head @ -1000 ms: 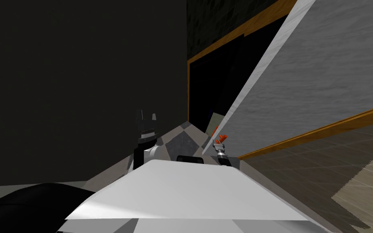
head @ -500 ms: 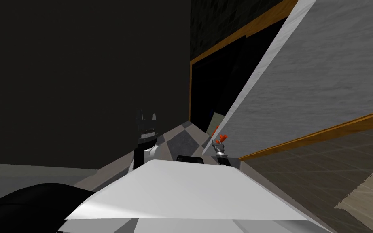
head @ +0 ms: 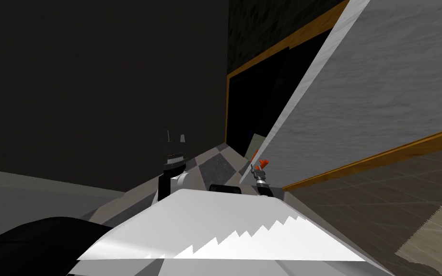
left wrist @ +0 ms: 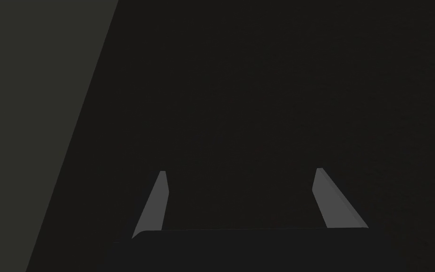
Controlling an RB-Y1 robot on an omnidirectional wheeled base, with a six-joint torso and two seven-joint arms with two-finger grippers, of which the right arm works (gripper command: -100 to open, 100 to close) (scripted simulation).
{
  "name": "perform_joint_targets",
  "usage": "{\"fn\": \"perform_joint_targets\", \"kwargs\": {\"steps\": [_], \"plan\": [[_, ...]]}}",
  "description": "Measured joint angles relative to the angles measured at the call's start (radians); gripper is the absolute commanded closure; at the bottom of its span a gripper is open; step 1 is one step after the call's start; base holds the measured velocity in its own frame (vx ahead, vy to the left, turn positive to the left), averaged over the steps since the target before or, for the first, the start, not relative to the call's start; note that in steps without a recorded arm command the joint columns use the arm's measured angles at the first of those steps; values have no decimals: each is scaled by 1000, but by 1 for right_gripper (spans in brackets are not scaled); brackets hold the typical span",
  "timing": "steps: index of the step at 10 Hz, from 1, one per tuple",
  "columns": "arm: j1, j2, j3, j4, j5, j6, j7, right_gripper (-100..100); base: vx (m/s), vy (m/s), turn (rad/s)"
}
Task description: Pull the door open
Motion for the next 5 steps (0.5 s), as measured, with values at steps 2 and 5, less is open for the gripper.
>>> {"fn": "perform_joint_targets", "kwargs": {"steps": [2, 5], "plan": [[-8, 7, 9, 3, -3, -8, -17, -100, -17, 11, 132], [-14, -5, 5, 67, -5, -75, -48, -100, 15, -34, 169]]}}
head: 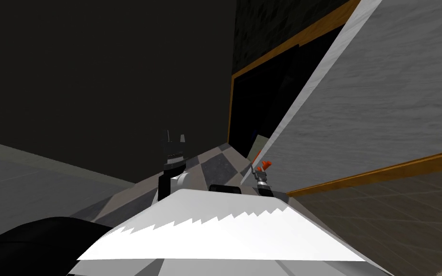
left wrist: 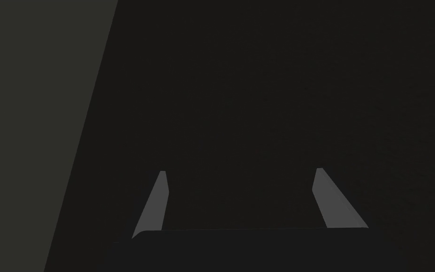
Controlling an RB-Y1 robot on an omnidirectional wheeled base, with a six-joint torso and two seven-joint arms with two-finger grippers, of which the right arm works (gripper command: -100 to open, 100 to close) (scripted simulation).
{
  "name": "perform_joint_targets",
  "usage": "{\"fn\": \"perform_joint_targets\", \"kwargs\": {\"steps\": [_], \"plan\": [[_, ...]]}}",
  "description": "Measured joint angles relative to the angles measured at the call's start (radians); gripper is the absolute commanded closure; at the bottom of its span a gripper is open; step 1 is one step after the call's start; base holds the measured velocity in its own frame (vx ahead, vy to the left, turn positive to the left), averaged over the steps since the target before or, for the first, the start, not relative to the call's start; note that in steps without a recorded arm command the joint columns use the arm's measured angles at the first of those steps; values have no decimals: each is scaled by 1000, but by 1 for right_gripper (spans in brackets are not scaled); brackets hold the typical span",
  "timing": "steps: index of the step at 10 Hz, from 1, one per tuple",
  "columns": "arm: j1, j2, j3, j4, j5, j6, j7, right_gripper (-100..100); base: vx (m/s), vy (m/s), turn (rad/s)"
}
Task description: Pull the door open
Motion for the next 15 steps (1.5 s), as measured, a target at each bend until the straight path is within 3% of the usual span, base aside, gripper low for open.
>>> {"fn": "perform_joint_targets", "kwargs": {"steps": [1, 3, 5, 6, 11, 12, 15], "plan": [[14, -9, -7, -2, -5, -11, -8, -100, 27, -42, 48], [14, -21, -15, 18, -8, -36, -22, -100, 15, -25, 51], [5, -23, -20, 65, -9, -76, -34, -100, -1, -5, 86], [2, -21, -16, 66, -7, -85, -38, 100, -4, 16, -32], [4, -23, -19, 65, -9, -76, -34, 100, 2, -7, -5], [5, -23, -19, 65, -9, -76, -34, -100, -135, 19, 44], [16, -58, 6, 41, -2, -61, -73, -100, -177, 38, 29]]}}
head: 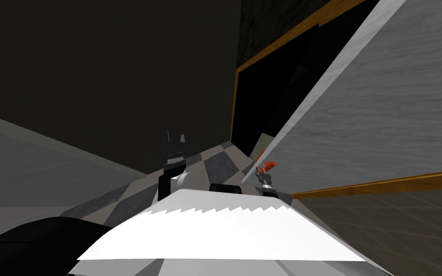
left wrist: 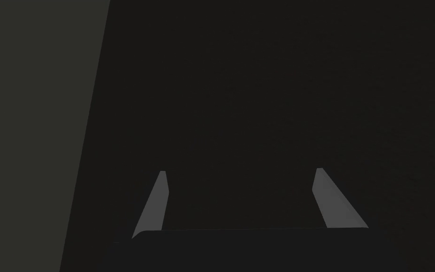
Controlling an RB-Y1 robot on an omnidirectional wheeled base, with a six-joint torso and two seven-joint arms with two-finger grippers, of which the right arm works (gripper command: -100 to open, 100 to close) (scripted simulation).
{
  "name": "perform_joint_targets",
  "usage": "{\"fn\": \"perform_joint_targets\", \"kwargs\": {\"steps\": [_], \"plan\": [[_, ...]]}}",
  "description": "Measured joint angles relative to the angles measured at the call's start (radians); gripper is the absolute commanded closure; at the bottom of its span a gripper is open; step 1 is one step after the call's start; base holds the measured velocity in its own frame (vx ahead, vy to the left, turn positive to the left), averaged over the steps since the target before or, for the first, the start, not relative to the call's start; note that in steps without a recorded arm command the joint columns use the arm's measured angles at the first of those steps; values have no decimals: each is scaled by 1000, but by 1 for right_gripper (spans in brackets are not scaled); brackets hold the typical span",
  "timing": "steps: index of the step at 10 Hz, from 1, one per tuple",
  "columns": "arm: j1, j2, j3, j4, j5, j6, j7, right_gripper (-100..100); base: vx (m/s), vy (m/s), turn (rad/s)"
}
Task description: Pull the door open
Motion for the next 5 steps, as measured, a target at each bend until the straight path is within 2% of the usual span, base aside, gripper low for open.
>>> {"fn": "perform_joint_targets", "kwargs": {"steps": [4, 5], "plan": [[57, -50, 21, -54, 2, 35, -41, -100, -161, 14, -7], [51, -60, 26, -40, 4, 31, -56, -100, -81, 10, 30]]}}
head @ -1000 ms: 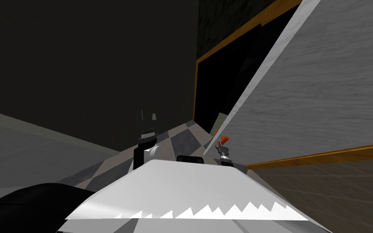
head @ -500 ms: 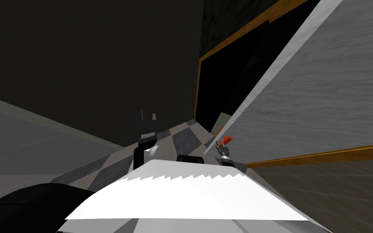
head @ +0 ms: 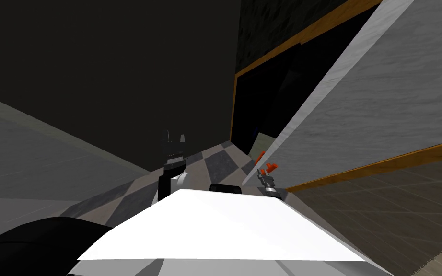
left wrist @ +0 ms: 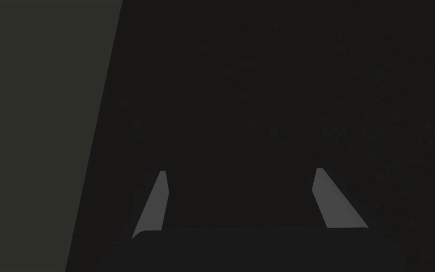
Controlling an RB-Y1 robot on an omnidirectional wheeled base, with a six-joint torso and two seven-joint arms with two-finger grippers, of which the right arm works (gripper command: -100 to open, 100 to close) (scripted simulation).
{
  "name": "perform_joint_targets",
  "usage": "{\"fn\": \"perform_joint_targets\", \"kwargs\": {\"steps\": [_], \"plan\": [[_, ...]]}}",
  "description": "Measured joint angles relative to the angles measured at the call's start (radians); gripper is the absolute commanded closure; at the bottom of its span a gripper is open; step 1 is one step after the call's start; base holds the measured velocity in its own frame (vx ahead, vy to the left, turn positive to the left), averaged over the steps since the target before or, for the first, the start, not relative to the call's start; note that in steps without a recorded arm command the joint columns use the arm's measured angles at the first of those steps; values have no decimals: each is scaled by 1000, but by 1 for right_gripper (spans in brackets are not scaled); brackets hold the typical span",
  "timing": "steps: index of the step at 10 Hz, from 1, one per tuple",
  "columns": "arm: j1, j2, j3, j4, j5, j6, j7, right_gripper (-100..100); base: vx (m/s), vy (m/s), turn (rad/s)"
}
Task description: Pull the door open
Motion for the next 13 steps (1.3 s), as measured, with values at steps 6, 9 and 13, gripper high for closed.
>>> {"fn": "perform_joint_targets", "kwargs": {"steps": [6, 9, 13], "plan": [[-7, 9, 22, 7, 12, -8, -7, 100, 9, -47, 16], [-4, 7, 20, 10, 10, -4, -7, 100, 0, 0, 0], [7, -11, 32, 2, 19, -17, -19, -100, -138, -42, 4]]}}
